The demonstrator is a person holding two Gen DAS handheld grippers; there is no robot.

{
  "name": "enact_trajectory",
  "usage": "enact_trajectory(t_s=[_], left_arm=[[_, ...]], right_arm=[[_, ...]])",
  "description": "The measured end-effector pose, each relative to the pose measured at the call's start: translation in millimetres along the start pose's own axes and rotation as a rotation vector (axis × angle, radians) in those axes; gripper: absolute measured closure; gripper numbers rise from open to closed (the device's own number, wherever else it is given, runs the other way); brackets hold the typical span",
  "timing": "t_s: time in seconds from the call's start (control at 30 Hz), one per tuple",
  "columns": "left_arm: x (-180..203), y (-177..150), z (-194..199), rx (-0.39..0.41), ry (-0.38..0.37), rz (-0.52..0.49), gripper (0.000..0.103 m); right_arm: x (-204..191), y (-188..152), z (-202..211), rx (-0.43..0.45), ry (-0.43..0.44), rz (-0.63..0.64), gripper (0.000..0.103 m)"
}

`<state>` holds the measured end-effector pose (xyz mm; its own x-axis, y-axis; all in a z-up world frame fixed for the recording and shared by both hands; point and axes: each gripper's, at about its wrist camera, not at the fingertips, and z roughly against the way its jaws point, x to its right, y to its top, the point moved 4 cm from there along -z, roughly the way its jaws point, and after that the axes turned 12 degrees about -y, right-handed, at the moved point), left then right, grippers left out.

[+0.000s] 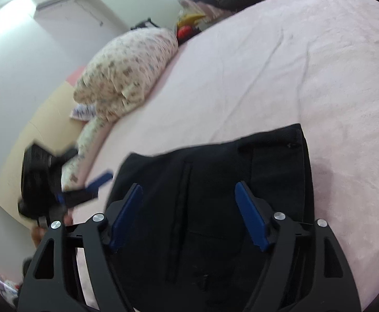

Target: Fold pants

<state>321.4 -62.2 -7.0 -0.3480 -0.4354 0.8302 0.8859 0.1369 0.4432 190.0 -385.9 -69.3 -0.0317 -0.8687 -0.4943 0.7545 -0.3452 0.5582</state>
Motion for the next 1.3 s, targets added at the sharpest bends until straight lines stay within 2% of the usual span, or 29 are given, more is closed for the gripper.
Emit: enact_trajectory(t_s=[0.1, 0.2, 0.3, 0.37, 0.4, 0.5, 0.57, 0.63, 0.77, 0.83, 0.9, 1.0, 1.07, 1.2, 1.3], left_arm=[[-36, 10, -19, -0.022, 0.162, 0.079, 0.004], [-68, 13, -18, 0.022, 0.145, 0.196, 0.016], [-69, 14, -15, 0.038, 0.137, 0.208, 0.016], [-54, 8, -11, 0.032, 0.163, 0.133, 0.013], [-41, 1, -4, 0.037, 0.189, 0.073, 0.002], [-12, -20, 16, 0.046, 0.193, -0.053, 0.002], [9, -46, 34, 0.052, 0.199, -0.135, 0.002], [22, -70, 51, 0.072, 0.187, -0.176, 0.002], [30, -106, 77, 0.104, 0.185, -0.205, 0.002], [32, -115, 77, 0.114, 0.226, -0.239, 0.002], [26, -120, 74, 0.105, 0.254, -0.241, 0.002], [14, -130, 62, 0.052, 0.333, -0.241, 0.002], [8, -138, 58, 0.033, 0.393, -0.291, 0.002], [7, -154, 44, 0.000, 0.506, -0.399, 0.002], [2, -156, 40, 0.009, 0.537, -0.438, 0.002]], right_arm=[[6, -4, -6, -0.025, 0.004, -0.009, 0.028], [10, -6, -8, -0.044, 0.027, -0.030, 0.028], [12, -5, -9, -0.043, 0.034, -0.040, 0.028], [12, -7, -5, -0.035, 0.031, -0.035, 0.028], [10, -6, -1, -0.025, 0.029, -0.030, 0.027], [4, -4, 15, 0.015, 0.017, -0.009, 0.021], [-2, -3, 26, 0.056, -0.009, 0.024, 0.021], [-10, -5, 35, 0.072, -0.013, 0.062, 0.021], [-16, -19, 41, 0.040, -0.033, 0.071, 0.021], [-20, -32, 43, 0.035, -0.055, 0.102, 0.021], [-23, -49, 46, 0.041, -0.122, 0.162, 0.021], [-27, -74, 44, 0.057, -0.229, 0.263, 0.020], [-28, -84, 41, 0.071, -0.277, 0.306, 0.020], [-30, -90, 31, 0.070, -0.302, 0.337, 0.009], [-37, -93, 26, 0.084, -0.341, 0.390, 0.005]])
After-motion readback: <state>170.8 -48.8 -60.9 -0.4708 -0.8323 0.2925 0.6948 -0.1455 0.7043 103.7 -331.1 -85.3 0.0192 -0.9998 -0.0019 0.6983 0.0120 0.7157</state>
